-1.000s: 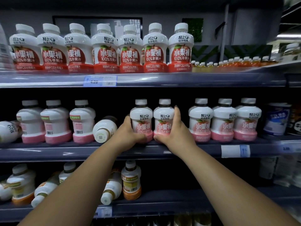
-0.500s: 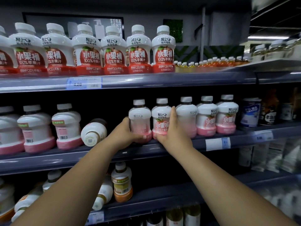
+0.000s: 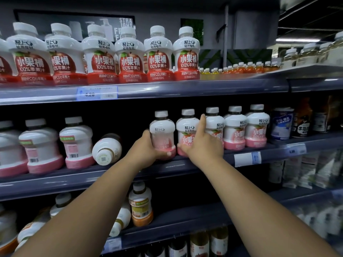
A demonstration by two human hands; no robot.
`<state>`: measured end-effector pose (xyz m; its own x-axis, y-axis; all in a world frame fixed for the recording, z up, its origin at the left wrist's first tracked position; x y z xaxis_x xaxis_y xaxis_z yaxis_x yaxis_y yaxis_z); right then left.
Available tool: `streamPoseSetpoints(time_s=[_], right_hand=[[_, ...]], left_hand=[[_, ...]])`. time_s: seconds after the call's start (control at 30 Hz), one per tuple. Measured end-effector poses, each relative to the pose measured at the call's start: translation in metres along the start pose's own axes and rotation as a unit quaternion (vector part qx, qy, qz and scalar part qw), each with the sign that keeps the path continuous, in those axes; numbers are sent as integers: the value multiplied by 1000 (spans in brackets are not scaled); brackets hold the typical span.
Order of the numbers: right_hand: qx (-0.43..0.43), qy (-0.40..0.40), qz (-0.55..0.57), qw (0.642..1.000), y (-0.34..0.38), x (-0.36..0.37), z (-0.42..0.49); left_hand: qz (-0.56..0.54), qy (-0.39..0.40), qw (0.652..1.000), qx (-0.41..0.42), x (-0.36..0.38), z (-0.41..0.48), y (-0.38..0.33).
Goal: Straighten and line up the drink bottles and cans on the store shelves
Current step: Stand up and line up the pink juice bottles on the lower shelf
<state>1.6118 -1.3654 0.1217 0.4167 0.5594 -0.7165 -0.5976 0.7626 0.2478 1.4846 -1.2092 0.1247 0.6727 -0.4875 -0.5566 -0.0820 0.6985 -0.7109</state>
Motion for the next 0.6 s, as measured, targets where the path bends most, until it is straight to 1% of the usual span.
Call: streamPoseSetpoints(time_s=[0.07, 0.2, 0.4, 0.6], right_hand=[[-7, 18, 36, 999, -7, -1, 2], [-13, 29, 71, 997, -16, 1, 0], [-44, 7, 62, 997, -27, 0, 4], [-118, -19, 149, 982, -38, -7, -3]], left_hand=[[4, -5, 1000, -2, 3, 0, -3], [5, -12, 1000, -6, 7, 0, -5], [-2, -15, 1000, -22, 9, -1, -5], [2, -17, 999, -32, 9, -1, -10]])
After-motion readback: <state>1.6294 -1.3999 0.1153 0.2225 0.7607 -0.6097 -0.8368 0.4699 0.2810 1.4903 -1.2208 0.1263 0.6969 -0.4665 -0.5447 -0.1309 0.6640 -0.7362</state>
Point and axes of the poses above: each hand's wrist, its own z-axis towards the middle knuckle, its own x-axis out of the palm, y = z × x, the point moved 1 cm from there along z, towards the middle knuckle
